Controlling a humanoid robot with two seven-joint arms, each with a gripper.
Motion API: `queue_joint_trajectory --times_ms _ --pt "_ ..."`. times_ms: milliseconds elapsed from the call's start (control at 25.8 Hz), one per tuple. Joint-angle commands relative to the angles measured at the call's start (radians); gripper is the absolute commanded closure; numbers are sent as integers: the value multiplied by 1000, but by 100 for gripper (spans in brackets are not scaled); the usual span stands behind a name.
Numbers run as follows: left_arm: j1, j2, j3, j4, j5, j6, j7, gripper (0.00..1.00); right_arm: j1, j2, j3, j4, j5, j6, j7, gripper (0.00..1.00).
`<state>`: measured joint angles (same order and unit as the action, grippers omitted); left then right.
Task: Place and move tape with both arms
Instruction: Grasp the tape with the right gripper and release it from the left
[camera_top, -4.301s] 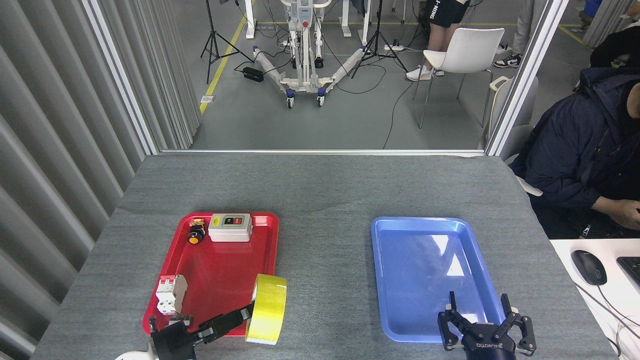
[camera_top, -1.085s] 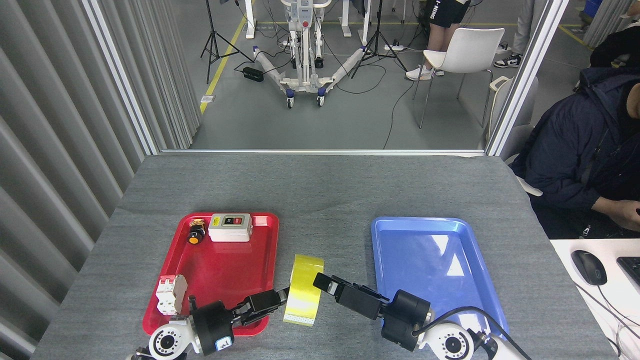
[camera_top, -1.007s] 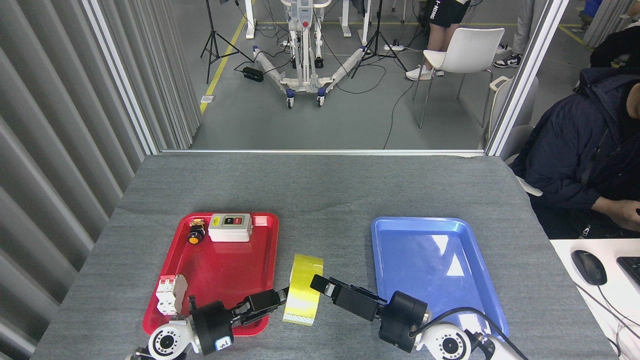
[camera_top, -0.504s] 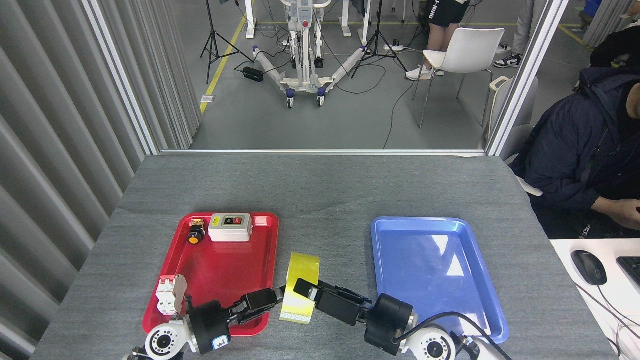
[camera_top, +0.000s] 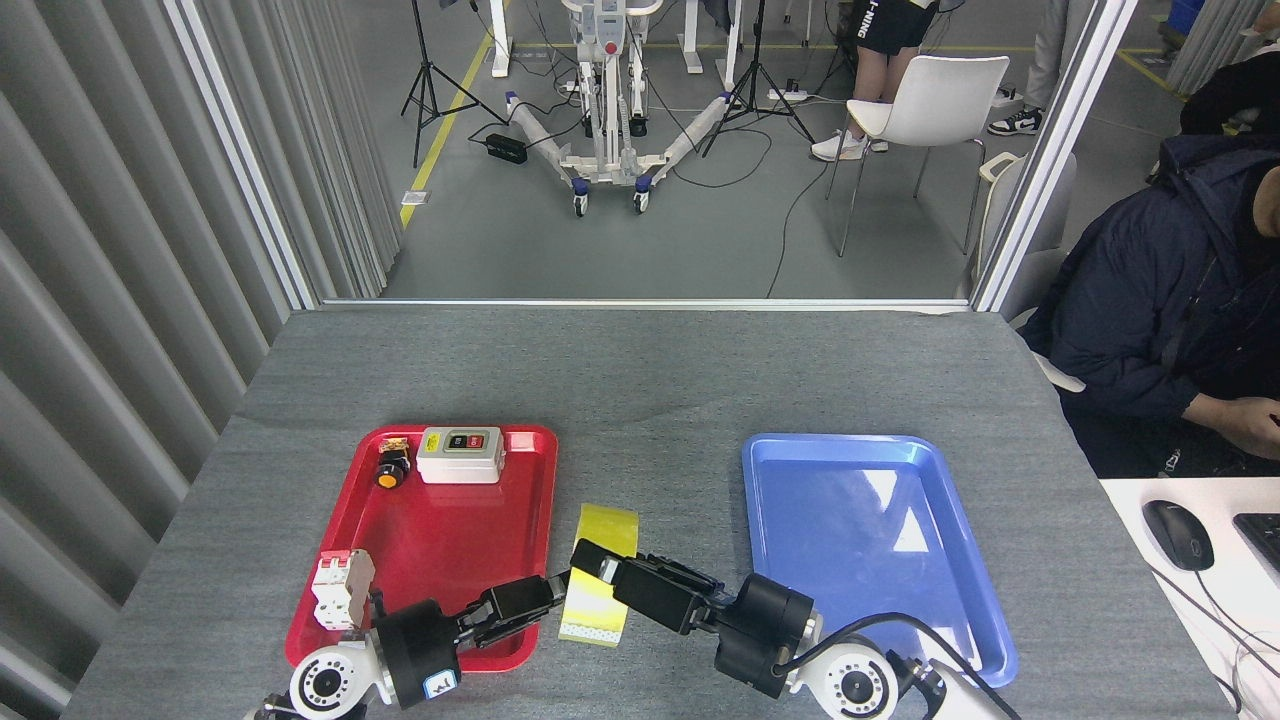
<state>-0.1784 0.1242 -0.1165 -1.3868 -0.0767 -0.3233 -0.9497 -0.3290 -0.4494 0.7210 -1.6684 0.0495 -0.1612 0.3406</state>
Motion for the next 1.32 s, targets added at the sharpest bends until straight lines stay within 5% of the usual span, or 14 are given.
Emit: queue_joint_trajectory --times_ms 0,969,1046,1085,1124,1162,1279 --pt "0 0 6 0 -2 0 0 90 1 -2 0 2 0 8 3 34" --pt "2 9 14 5 -3 0 0 86 7 -5 -2 2 0 0 3 75" --pt "-3 12 14 15 -11 -8 0 72 7 -5 -2 2 0 -1 5 79" --pt "-7 15 15 31 -32 -20 0 50 8 -3 -2 2 0 -1 3 80" --pt "-10 17 20 48 -66 -39 2 17 8 -3 -2 2 0 -1 3 83" --pt "-12 15 38 57 -95 -63 2 0 8 -3 -2 2 0 -1 3 83" --pt "-9 8 104 75 -117 -126 2 0 8 -3 -3 2 0 -1 3 87"
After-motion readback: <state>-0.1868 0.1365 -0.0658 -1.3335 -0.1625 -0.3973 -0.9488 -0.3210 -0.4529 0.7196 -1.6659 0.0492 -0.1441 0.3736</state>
